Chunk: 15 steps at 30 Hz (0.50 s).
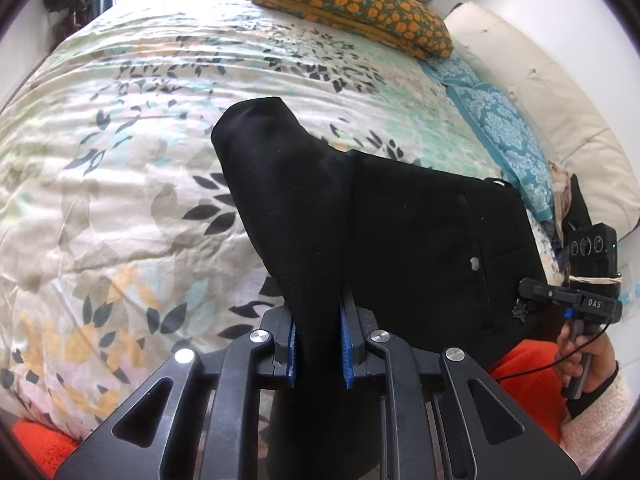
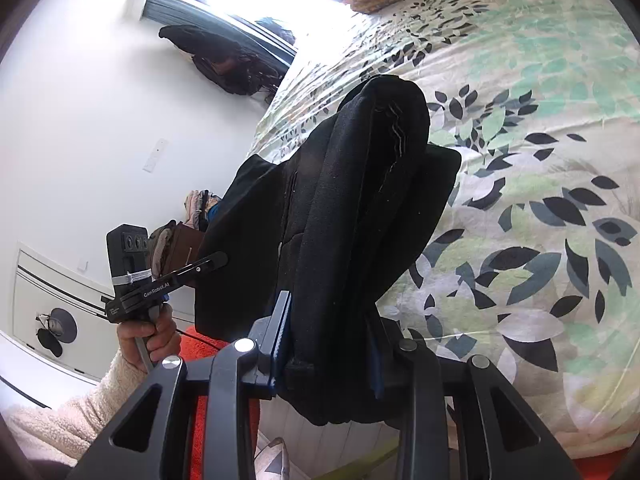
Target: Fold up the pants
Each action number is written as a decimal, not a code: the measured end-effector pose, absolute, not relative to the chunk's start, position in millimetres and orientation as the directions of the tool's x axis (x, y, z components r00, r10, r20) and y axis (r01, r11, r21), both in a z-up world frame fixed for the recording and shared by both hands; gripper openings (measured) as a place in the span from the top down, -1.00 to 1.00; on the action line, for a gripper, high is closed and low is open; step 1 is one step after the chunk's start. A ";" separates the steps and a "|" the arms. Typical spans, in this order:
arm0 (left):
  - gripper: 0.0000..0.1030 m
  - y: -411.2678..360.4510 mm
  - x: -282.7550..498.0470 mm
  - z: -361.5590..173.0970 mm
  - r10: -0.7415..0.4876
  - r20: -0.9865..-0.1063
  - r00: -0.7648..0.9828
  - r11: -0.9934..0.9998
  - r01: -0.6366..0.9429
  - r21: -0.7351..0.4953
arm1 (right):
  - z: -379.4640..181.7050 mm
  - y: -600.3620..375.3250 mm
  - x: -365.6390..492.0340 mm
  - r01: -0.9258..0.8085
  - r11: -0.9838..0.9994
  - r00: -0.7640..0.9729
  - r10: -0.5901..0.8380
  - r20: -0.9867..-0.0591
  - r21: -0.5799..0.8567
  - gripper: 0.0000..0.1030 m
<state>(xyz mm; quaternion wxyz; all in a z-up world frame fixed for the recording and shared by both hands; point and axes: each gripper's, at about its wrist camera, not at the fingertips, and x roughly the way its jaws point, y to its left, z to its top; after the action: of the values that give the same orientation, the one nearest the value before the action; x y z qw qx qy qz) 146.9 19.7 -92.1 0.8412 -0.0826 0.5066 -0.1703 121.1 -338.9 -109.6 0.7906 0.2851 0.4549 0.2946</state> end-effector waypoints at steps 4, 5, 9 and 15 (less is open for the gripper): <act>0.08 14.9 144.6 -151.9 -0.163 -0.901 0.403 0.983 0.141 -0.115 | -159.6 -323.7 121.0 -0.117 0.748 0.375 0.642 -0.668 0.653 0.20; -0.04 17.1 139.3 -152.2 -0.121 -0.892 0.436 0.990 0.117 -0.077 | -172.7 -322.5 120.4 -0.082 0.784 0.376 0.596 -0.709 0.616 -0.04; -0.72 26.7 105.7 -109.0 -0.036 -0.811 0.583 0.999 0.045 -0.012 | -163.4 -345.6 94.7 0.062 0.848 0.522 0.422 -0.741 0.526 -1.00; -0.96 -7.9 40.0 -34.0 0.067 -0.660 0.748 0.973 0.096 0.208 | -66.4 -335.2 26.1 0.080 0.977 0.636 0.105 -0.765 0.200 -1.00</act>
<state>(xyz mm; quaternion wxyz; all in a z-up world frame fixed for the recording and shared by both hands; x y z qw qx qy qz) 40.0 -7.9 -34.0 0.9277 0.1151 0.3550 -0.0078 26.1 -335.2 -66.4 0.8980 0.1079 0.4265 0.0069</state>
